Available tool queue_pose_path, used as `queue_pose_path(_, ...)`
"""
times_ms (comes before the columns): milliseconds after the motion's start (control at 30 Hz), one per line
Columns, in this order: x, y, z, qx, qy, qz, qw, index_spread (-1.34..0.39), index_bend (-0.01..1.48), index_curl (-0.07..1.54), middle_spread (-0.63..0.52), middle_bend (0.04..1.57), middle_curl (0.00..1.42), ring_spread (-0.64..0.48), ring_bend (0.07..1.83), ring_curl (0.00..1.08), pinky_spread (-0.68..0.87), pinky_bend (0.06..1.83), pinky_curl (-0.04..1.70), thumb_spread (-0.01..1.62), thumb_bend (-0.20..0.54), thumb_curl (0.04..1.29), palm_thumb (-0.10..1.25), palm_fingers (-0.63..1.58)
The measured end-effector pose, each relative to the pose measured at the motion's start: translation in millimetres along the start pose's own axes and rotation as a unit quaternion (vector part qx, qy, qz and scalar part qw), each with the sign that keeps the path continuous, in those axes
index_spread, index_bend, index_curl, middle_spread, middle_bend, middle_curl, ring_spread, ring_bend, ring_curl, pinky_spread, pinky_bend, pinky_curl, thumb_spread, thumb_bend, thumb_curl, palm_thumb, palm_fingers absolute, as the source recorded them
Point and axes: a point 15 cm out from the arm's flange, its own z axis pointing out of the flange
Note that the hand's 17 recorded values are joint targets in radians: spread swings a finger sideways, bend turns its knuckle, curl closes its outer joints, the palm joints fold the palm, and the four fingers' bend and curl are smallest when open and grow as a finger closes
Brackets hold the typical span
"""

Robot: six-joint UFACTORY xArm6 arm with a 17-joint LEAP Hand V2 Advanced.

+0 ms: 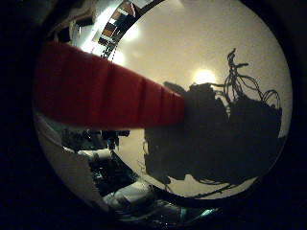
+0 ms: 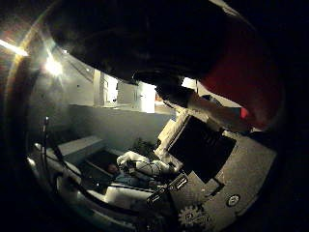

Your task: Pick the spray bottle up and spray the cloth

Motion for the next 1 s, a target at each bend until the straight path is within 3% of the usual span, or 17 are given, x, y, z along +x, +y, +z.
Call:
queue_pose_path(200,-10,-11,-3,0.035,-0.012,-0.009,0.999,-0.47,0.89,1.05,-0.35,1.06,1.09,-0.27,1.29,0.77,-0.25,1.25,0.81,0.92,-0.011,0.37,0.90,1.10)
queue_pose_path(467,-32,-21,-24,0.074,-0.005,-0.027,0.997,-0.35,1.01,1.07,-0.23,1.22,1.03,-0.25,1.31,0.83,-0.20,1.23,0.92,0.95,-0.005,0.43,1.05,1.11)
queue_pose_path(733,-67,-20,-49,0.077,0.040,-0.059,0.994,-0.28,1.07,1.04,-0.18,1.28,0.97,-0.25,1.32,0.85,-0.18,1.20,1.01,1.07,-0.013,0.44,1.07,1.10)
queue_pose_path(1000,-109,0,-61,0.032,0.130,-0.097,0.986,-0.26,1.08,1.01,-0.16,1.32,0.93,-0.24,1.32,0.87,-0.17,1.16,1.09,1.11,-0.013,0.44,1.06,1.10)
